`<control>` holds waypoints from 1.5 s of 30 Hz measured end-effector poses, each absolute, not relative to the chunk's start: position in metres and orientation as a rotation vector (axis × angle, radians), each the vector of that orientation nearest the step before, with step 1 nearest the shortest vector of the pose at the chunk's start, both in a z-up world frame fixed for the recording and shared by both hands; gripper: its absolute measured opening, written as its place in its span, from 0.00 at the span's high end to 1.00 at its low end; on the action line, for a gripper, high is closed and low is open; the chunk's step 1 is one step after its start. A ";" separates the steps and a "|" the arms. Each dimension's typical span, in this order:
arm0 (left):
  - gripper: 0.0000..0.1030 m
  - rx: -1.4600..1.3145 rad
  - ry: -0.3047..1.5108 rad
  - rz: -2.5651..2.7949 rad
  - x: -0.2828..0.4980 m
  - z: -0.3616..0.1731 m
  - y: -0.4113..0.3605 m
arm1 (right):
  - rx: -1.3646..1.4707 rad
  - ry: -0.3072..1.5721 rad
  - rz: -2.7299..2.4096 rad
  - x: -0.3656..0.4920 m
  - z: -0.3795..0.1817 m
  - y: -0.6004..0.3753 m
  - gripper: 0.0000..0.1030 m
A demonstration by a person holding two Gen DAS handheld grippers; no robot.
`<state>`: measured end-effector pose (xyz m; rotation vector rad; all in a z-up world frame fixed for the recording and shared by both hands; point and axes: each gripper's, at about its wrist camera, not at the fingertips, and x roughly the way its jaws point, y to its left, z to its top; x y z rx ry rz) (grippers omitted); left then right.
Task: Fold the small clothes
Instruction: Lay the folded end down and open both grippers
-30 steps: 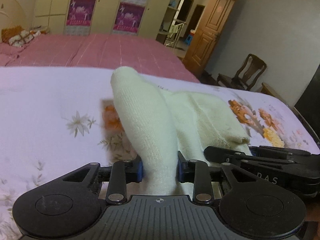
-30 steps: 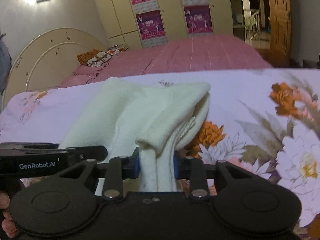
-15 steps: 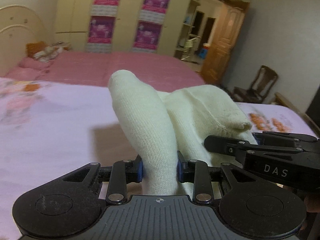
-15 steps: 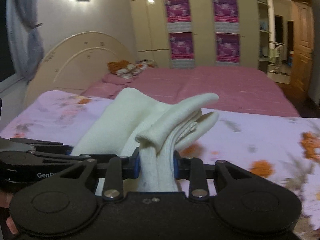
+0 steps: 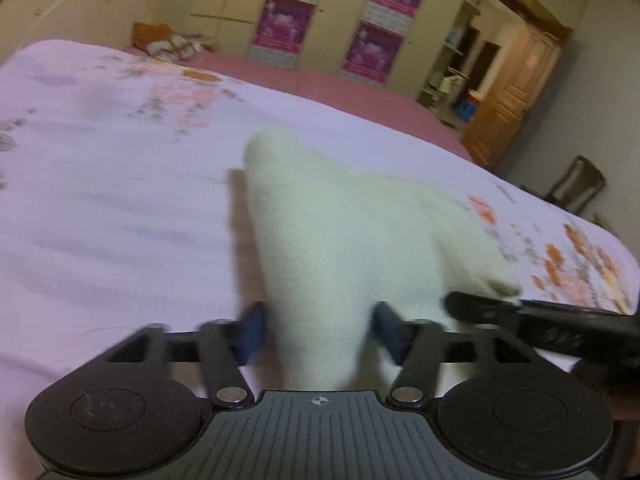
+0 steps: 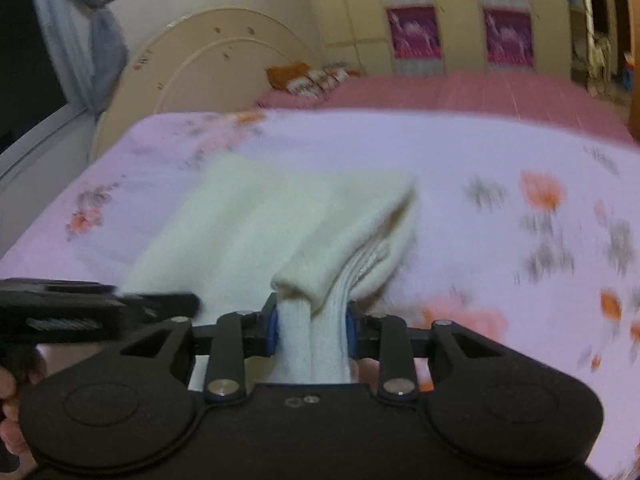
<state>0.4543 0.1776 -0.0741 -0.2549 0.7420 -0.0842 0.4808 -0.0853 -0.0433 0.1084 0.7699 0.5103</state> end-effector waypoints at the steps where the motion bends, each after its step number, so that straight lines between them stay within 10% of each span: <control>1: 0.27 -0.258 0.739 -0.078 0.453 -0.078 0.180 | 0.143 0.777 0.509 0.483 -0.045 -0.092 0.66; 6: 0.29 -0.259 0.674 -0.034 0.431 -0.067 0.196 | 0.208 0.797 0.475 0.483 -0.039 -0.107 0.51; 10: 0.40 -0.229 0.579 -0.071 0.427 -0.037 0.191 | 0.152 0.677 0.472 0.468 -0.009 -0.109 0.76; 18: 0.45 -0.152 0.686 -0.172 0.478 -0.059 0.138 | -0.121 0.705 0.465 0.485 -0.023 -0.060 0.85; 45: 0.44 0.040 0.706 0.008 0.361 -0.072 0.093 | -0.203 0.741 0.511 0.390 -0.038 -0.074 0.71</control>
